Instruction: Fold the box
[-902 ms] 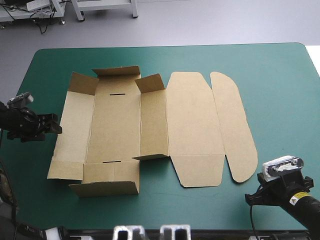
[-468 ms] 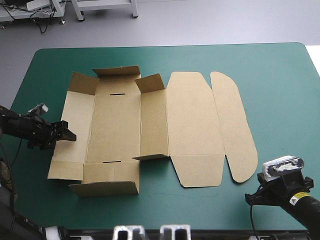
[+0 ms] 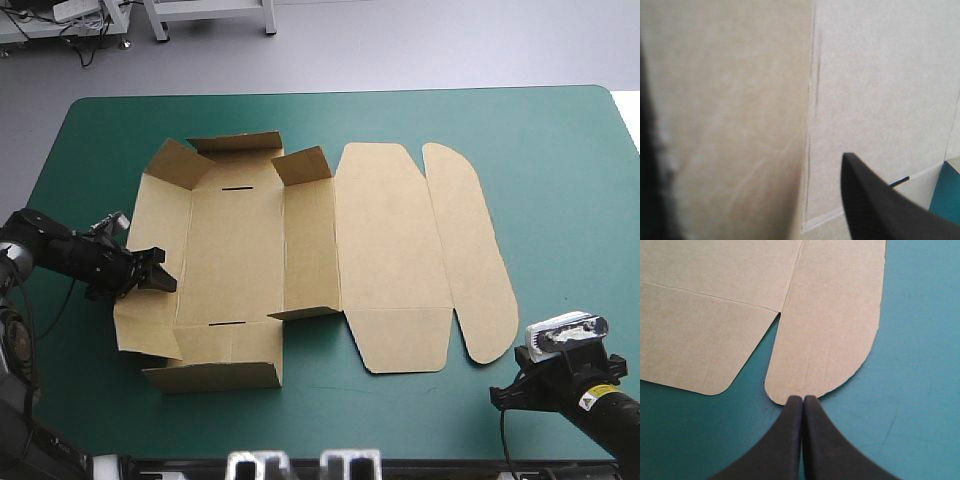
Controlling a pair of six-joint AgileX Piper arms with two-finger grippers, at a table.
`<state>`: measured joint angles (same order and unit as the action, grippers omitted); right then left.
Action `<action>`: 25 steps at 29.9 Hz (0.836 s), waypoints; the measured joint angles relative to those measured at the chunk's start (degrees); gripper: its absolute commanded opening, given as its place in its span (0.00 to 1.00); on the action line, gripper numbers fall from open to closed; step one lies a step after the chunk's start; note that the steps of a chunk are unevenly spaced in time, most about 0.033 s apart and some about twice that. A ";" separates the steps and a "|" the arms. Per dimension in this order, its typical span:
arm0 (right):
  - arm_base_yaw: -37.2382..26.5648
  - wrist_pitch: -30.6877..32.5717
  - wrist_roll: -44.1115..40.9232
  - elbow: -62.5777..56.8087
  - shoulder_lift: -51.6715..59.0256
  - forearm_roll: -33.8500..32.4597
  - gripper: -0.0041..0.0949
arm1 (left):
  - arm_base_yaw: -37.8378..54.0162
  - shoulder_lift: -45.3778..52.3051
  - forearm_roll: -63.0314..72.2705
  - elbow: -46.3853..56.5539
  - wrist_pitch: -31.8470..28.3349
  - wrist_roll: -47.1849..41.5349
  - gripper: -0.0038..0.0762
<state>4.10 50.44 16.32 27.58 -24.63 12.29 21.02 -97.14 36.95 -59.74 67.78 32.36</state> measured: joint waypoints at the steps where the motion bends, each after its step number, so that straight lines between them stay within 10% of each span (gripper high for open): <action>1: 0.00 0.00 0.00 0.00 0.00 0.00 0.03 | -0.05 0.03 -0.06 -0.26 0.07 -0.24 0.04; 11: 0.00 0.00 -0.05 0.00 0.00 0.17 0.03 | -2.77 0.56 -5.12 -16.14 1.63 -2.03 0.04; 25: 0.00 2.11 0.01 0.00 0.00 0.17 0.03 | -30.89 2.57 -27.55 -41.06 2.44 15.50 0.04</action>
<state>4.10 52.55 16.33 27.58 -24.63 12.45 -9.87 -94.58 9.40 -100.81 70.23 47.86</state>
